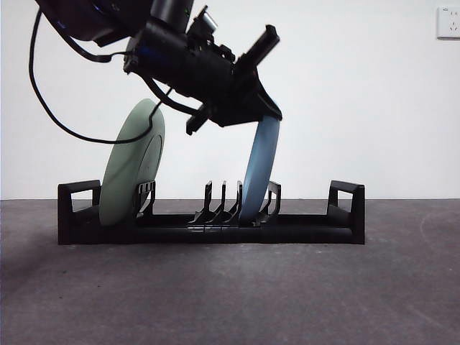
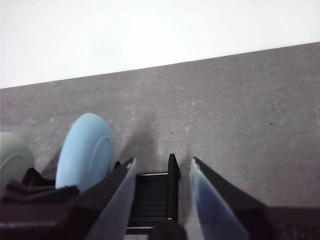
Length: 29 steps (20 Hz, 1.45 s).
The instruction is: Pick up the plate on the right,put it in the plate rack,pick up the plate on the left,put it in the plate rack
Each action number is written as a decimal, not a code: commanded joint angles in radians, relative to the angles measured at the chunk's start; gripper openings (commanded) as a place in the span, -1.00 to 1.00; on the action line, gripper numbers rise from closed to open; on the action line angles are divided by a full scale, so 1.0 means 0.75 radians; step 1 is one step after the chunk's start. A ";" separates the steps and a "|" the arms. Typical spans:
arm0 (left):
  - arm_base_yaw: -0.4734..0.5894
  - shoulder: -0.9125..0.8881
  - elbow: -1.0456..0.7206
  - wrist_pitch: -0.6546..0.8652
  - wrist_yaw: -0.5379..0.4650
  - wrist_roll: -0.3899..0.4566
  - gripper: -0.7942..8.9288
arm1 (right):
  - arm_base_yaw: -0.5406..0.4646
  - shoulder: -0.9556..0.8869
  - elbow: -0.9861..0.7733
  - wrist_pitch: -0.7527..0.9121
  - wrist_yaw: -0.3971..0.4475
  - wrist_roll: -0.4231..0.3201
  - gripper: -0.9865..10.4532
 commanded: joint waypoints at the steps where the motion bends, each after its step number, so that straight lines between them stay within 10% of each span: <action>1: -0.022 0.036 -0.008 -0.087 -0.100 0.034 -0.84 | 0.003 0.004 0.002 0.014 0.002 -0.006 -0.50; 5: -0.054 0.036 -0.008 -0.180 -0.182 0.034 -0.80 | 0.003 0.004 0.002 0.009 -0.002 -0.006 -0.50; 10: -0.057 0.021 -0.008 -0.172 -0.031 0.034 -0.31 | 0.003 0.004 0.002 0.001 -0.003 -0.006 -0.50; 20: -0.067 -0.313 -0.008 -0.291 0.053 0.274 -0.31 | 0.007 0.005 0.002 -0.081 -0.209 -0.141 -0.50; 29: -0.071 -0.797 -0.008 -0.739 -0.387 0.597 -0.35 | 0.007 0.005 0.002 -0.269 -0.319 -0.306 -0.57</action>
